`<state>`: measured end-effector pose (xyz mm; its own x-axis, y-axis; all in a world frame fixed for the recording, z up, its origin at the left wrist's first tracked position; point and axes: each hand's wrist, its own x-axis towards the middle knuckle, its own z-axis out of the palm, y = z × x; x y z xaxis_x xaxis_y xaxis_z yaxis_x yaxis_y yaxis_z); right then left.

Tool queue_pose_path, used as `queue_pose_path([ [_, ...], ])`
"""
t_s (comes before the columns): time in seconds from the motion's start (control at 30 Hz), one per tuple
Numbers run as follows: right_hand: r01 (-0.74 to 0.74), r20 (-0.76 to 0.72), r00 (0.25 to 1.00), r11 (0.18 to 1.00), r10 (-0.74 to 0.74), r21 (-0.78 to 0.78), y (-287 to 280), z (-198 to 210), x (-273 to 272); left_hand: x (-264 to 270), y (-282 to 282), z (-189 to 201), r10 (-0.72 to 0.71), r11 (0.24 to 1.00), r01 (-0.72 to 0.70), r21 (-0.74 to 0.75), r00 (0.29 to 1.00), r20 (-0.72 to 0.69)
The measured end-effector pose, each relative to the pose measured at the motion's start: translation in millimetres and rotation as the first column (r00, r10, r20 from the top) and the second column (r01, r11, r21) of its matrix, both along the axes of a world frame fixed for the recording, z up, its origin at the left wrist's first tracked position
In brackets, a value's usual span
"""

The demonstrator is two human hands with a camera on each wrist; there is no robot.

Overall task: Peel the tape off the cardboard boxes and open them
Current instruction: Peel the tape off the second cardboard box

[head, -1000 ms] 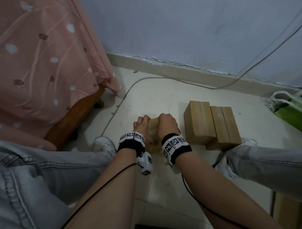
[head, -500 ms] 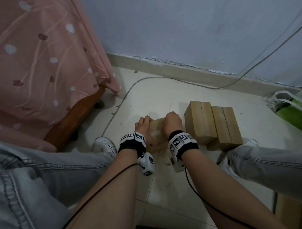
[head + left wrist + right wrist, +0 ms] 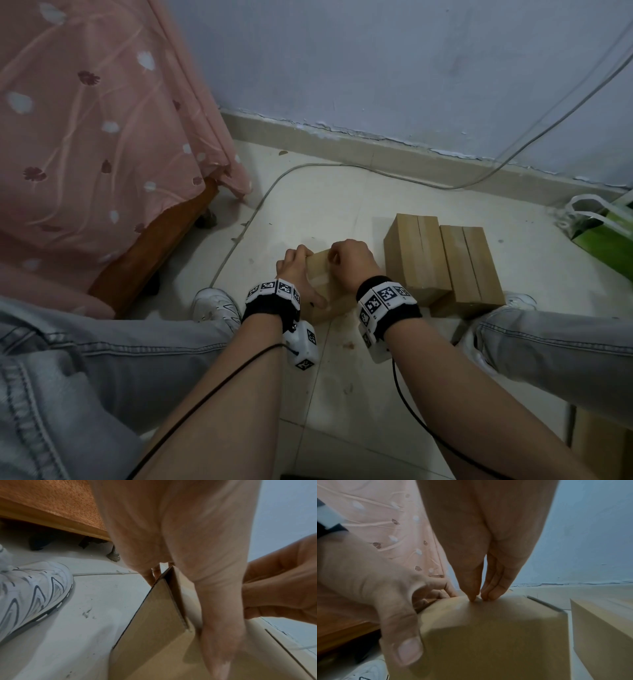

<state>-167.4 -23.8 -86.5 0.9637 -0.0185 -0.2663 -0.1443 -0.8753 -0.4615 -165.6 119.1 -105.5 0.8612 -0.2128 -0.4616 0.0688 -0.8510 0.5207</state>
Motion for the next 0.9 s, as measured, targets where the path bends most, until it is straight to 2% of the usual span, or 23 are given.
queue_pose_path([
  [0.63,0.127,0.043,0.992,0.985,-0.122,-0.115,16.3,-17.6,-1.9,2.8,-3.7,-2.2,0.003,1.0,-0.003,-0.001,1.0,0.008],
  [0.8,0.134,0.019,0.991,0.989,-0.133,-0.058,6.1,-7.7,4.1,2.6,-3.8,-2.6,0.008,1.0,-0.008,-0.002,1.0,0.009],
  [0.9,0.147,0.056,0.988,0.988,-0.144,-0.051,1.7,-6.2,2.1,1.1,-7.4,-1.6,-0.003,1.0,0.003,-0.014,1.0,0.016],
])
